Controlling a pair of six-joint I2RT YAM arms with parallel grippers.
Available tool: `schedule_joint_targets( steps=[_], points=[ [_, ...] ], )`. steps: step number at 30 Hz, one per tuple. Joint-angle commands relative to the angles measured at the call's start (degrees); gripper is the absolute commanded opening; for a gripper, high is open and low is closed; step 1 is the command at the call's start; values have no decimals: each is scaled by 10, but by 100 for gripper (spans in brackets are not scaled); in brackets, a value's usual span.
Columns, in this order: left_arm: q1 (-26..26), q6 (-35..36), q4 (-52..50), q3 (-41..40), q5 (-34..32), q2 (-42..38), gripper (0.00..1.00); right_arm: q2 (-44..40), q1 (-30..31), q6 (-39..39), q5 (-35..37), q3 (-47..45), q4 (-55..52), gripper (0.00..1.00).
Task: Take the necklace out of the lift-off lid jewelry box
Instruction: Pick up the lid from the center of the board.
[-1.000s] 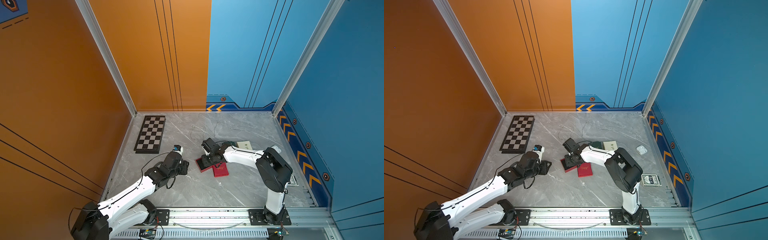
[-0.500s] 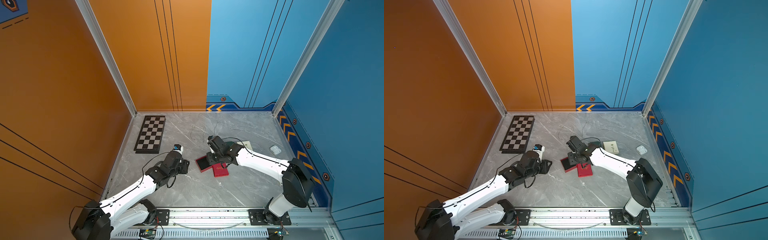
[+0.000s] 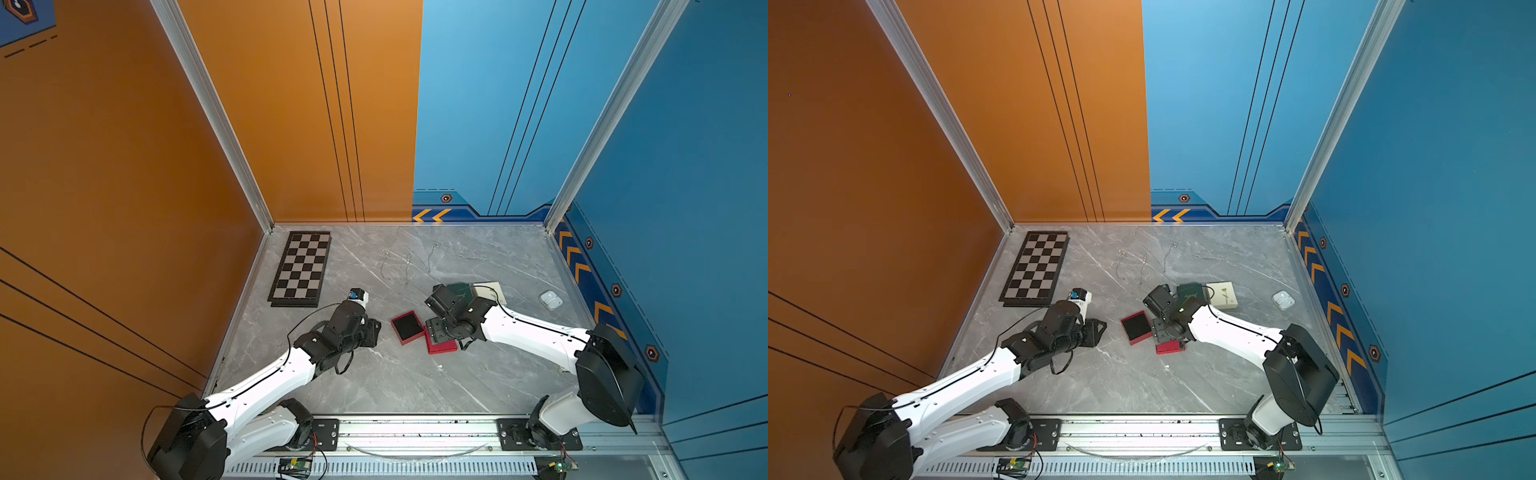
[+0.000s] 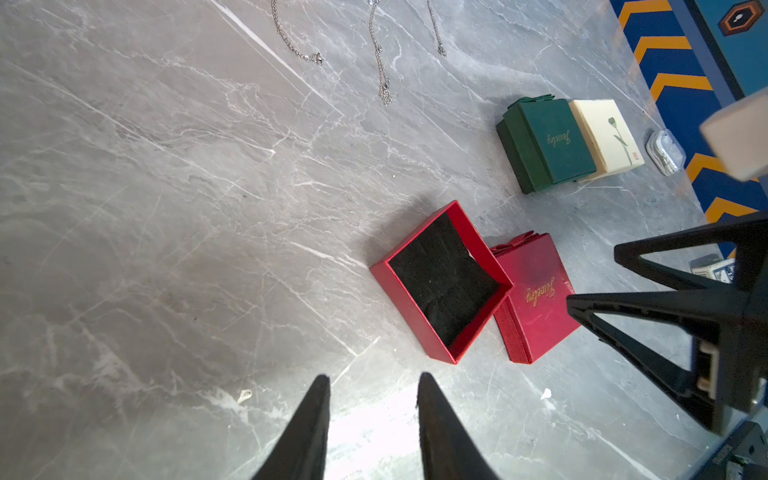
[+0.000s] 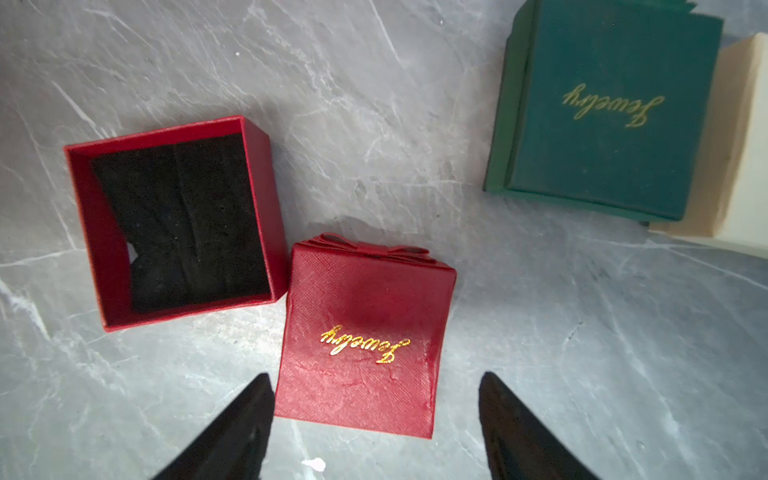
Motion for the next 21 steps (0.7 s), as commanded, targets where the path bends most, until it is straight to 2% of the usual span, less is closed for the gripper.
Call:
schedule_joint_targets(
  steps=[1, 6, 21],
  points=[
    [5, 8, 0, 2, 6, -4, 37, 21, -1, -4, 17, -1, -18, 86],
    [5, 7, -2, 1, 4, -7, 37, 47, -4, -6, 7, 8, -14, 91],
    [5, 8, -2, 4, 5, -3, 37, 66, -12, -5, -35, 1, 22, 94]
  ],
)
